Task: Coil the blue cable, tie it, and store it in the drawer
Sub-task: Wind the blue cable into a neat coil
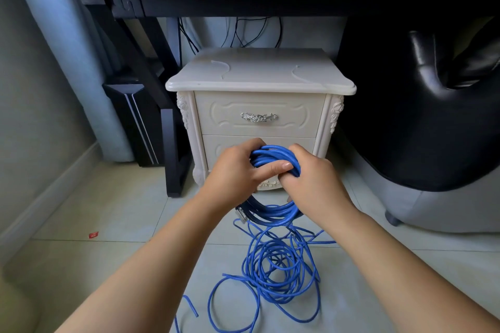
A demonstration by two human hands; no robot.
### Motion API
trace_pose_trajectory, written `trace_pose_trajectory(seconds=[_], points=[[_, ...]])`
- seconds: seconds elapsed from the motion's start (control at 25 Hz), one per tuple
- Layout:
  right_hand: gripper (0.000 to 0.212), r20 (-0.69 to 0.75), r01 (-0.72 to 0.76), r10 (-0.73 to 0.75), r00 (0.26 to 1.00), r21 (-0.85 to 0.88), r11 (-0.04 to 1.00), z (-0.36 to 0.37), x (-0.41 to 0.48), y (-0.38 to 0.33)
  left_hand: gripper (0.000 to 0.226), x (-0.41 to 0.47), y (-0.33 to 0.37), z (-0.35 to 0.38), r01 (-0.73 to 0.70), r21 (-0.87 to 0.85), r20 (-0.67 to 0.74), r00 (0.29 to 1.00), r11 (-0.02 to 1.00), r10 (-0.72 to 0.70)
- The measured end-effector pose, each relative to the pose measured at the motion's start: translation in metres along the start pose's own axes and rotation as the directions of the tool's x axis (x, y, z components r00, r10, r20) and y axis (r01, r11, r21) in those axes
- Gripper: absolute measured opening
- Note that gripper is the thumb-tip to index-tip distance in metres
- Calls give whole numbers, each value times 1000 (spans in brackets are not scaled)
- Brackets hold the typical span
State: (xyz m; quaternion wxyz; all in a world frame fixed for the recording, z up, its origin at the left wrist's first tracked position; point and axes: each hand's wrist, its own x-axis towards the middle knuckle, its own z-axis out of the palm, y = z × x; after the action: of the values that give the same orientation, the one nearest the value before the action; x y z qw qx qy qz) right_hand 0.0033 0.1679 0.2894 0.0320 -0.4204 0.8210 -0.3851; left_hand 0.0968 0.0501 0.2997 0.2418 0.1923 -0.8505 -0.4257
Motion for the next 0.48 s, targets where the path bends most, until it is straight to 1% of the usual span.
trace_pose_trajectory(seconds=[0.08, 0.12, 0.16, 0.2, 0.24, 0.28, 0.32, 0.36, 0.4, 0.44, 0.48], points=[[19, -15, 19, -19, 1000, -20, 1000, -2, 0, -2, 38, 2, -4, -3, -38, 42, -51, 998, 998, 40], [19, -9, -4, 4, 1000, 1, 1000, -3, 0, 0, 39, 3, -5, -4, -62, 51, -74, 995, 997, 65], [23, 45, -52, 49, 998, 68, 996, -5, 2, 2, 40, 4, -5, -6, -84, 51, -83, 993, 995, 88], [28, 159, -118, 91, 983, 171, 978, -8, 3, 6, 39, 4, -5, -8, -98, 49, -85, 991, 994, 102], [31, 295, -196, 104, 950, 302, 933, -10, 3, 9, 40, 5, -6, -11, -99, 45, -90, 991, 994, 103], [38, 425, -293, 105, 899, 407, 865, -10, 3, 13, 41, 5, -7, -14, -85, 26, -98, 991, 996, 87], [53, 509, -386, 117, 853, 462, 798, -9, 3, 19, 41, 5, -9, -19, -56, -14, -101, 993, 998, 54], [71, 542, -446, 142, 828, 484, 753, -8, 5, 25, 41, 5, -11, -23, -13, -67, -89, 996, 998, 7], [75, 530, -474, 169, 831, 515, 714, -7, 7, 30, 38, 5, -14, -27, 30, -103, -52, 998, 994, -35], [65, 479, -474, 200, 855, 563, 677, -7, 10, 32, 33, 5, -15, -29, 57, -102, 2, 998, 993, -57], [49, 413, -457, 231, 881, 619, 638, -8, 14, 33, 28, 6, -18, -28, 56, -54, 58, 997, 997, -53]])
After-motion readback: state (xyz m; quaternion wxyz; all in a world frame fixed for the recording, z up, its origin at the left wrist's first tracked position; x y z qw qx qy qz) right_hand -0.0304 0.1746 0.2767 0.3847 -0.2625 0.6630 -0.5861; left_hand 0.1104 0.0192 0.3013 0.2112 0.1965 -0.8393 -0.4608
